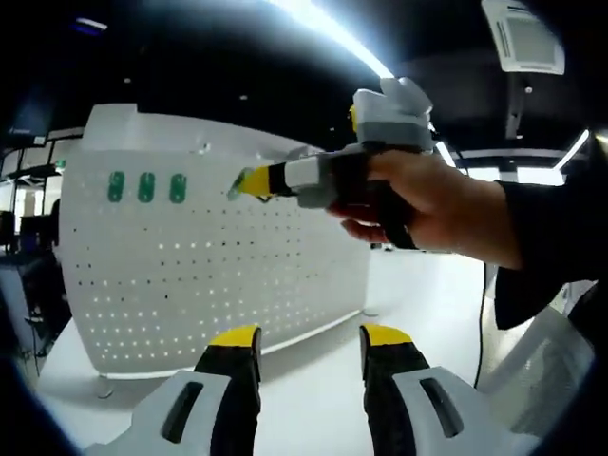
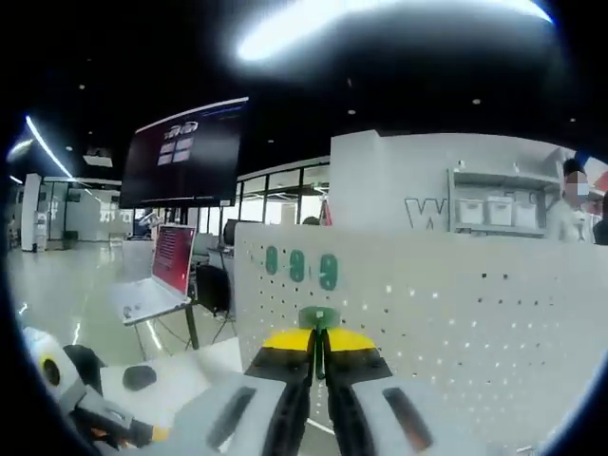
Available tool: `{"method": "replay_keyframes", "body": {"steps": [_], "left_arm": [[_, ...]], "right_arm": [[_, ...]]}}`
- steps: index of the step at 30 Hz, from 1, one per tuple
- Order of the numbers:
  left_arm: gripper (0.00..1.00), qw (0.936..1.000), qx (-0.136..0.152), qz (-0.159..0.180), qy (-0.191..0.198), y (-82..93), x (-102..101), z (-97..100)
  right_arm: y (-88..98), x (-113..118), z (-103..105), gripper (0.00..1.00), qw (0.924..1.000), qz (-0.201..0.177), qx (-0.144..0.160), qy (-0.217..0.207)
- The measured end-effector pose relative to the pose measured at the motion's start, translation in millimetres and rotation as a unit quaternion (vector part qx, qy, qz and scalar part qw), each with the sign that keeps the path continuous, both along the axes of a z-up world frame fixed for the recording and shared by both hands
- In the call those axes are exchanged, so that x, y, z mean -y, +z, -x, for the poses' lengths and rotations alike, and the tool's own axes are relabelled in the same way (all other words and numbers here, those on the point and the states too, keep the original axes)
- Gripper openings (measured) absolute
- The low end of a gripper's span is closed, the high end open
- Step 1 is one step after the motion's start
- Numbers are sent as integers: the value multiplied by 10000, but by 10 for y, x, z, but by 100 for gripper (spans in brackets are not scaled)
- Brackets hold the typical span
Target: Insert the hook assembly into the mounting plate slot until the hook locks in place.
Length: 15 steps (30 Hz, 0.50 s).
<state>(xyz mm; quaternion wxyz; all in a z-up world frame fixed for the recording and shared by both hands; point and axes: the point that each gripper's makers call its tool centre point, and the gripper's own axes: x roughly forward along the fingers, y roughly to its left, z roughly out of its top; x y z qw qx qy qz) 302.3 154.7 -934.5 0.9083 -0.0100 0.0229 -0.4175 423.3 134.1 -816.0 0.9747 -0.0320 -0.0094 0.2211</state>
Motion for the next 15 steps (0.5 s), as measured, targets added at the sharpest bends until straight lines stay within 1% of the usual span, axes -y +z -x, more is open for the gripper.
{"method": "replay_keyframes", "body": {"steps": [3, 6, 9, 12, 15], "left_arm": [[42, 10000, -5, 16, 12, 4, -11, -3], [42, 10000, -21, 30, 23, 6, -22, -9], [42, 10000, -27, 66, 36, 19, -37, -15], [42, 9999, -41, 99, 52, 29, -49, -20], [42, 9999, -62, 118, 52, 30, -51, -28]], "right_arm": [[82, -23, -98, 1, 10000, -7, 55, -50], [110, -10, -215, 1, 9999, -16, -3, -161], [90, -11, -342, 1, 9996, 13, -126, -235], [59, -14, -440, 1, 9993, 84, -224, -295], [34, -6, -530, 1, 9988, 76, -334, -341]]}}
